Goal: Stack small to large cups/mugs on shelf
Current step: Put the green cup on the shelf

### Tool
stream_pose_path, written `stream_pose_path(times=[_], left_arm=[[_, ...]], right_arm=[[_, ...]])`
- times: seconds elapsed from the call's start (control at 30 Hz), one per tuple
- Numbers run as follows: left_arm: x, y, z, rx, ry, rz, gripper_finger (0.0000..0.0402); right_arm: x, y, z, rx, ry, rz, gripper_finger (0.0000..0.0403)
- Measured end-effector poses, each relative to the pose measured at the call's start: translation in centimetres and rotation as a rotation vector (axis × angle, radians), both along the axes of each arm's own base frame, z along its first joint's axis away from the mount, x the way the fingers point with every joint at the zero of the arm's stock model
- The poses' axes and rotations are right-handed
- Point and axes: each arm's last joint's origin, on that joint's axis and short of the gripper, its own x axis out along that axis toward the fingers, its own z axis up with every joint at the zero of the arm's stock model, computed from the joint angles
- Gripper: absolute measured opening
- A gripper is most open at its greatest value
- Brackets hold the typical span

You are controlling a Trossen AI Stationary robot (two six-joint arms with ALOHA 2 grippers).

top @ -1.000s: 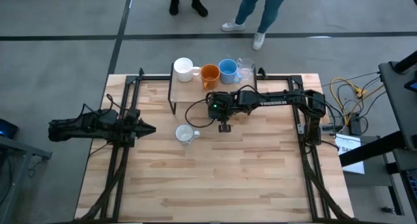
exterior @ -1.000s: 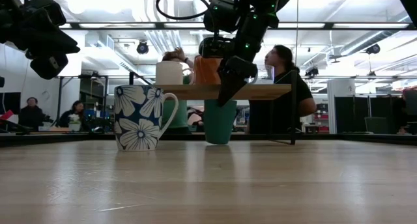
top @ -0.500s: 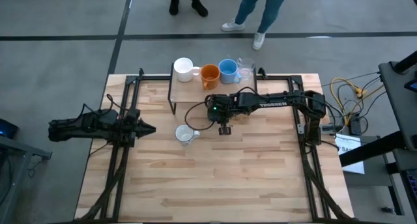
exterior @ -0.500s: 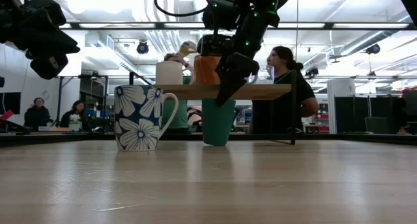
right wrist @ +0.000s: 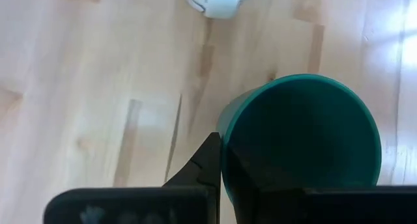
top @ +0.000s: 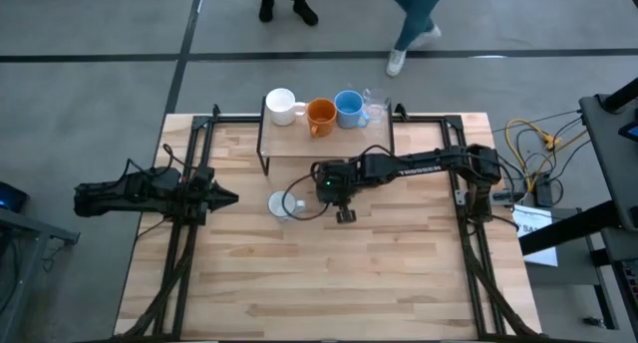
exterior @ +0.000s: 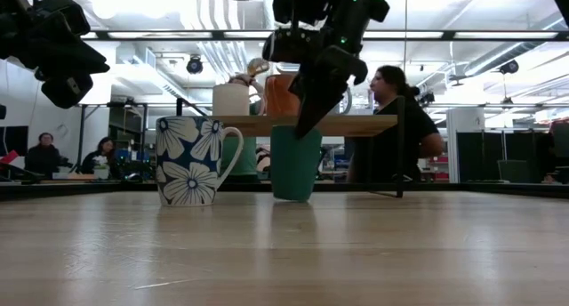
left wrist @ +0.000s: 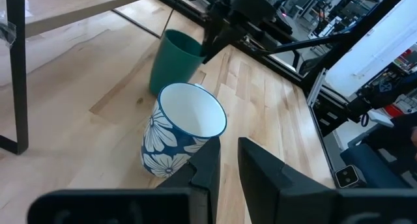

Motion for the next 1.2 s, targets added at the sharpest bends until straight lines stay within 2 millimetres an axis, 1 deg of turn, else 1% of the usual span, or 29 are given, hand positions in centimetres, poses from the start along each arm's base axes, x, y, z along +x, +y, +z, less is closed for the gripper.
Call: stream_pose_path(times=[0.07,0.37,0.63,0.83,1.03,1.2], left_arm=[[0.0,0.0,0.0,0.000,0.000,0.000,0.0040],[0.0,0.0,0.0,0.000,0.000,-0.001,0.0040],[0.0,0.0,0.0,-0.001,-0.001,-0.001,0.0040],[0.0,0.0,0.0,-0.002,-0.001,-0.001,0.0040],[0.0,0.0,0.0,-0.003,-0.001,-0.002,0.0040],[0.0,0.0,0.0,-0.004,-0.001,-0.004,0.0040]], right_arm=[[0.0,0.3,0.2,0.000,0.009,0.011,0.0009],[-0.1,0.5,1.5,0.016,0.034,0.023,0.0008],[0.6,1.0,3.5,0.017,-0.022,0.036,0.0008],[0.6,1.2,5.8,0.016,-0.027,0.053,0.0008],[0.3,1.4,8.9,0.035,-0.028,0.074,0.0008],[0.0,1.5,11.7,0.039,-0.064,0.075,0.0008]])
